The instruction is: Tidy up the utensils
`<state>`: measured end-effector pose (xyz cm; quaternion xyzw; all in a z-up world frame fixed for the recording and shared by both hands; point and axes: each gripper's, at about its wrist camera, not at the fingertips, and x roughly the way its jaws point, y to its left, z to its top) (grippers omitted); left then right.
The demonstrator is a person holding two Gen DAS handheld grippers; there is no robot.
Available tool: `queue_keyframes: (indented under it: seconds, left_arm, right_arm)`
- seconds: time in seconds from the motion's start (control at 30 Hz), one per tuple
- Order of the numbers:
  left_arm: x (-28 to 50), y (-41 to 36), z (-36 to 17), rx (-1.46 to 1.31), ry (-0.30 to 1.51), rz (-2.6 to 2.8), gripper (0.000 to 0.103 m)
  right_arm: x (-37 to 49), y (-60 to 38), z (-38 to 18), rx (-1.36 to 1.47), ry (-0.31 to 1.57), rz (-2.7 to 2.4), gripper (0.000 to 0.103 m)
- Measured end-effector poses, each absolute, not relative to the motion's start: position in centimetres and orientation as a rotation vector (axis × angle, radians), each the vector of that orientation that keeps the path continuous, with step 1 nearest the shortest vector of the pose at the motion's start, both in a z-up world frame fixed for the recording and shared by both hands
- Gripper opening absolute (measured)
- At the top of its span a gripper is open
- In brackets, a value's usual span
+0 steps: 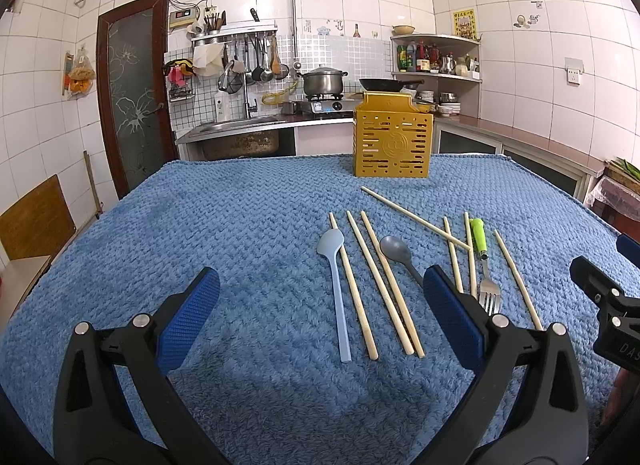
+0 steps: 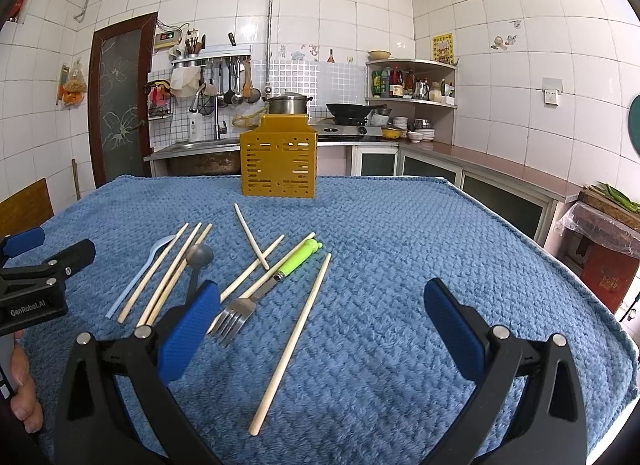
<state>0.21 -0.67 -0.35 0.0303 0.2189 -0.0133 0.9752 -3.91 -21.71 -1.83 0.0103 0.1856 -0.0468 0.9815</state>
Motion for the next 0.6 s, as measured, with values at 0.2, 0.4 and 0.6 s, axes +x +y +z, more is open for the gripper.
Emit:
queue_keyframes:
  seconds: [0.2,0.4,0.6]
  left_arm:
    - [0.24,-0.72,-0.39,0.061,0.44,-0.027,0.098]
    - [0.14,-0.63,-0.14,0.06,0.437,-0.03,0.098]
    - [0.11,-0.6,-0.14,0.06,0.437,-0.03,0.098]
  right_arm:
    - [-4.04,-21.71,-1.83,0.023,0.367,-0.098,0.099]
    - [-4.16,-21.73,-1.8,0.024,0.365,-0.098,0.099]
    - [-4.18,-21.7,-1.77,0.025,0.365,-0.099,0.099]
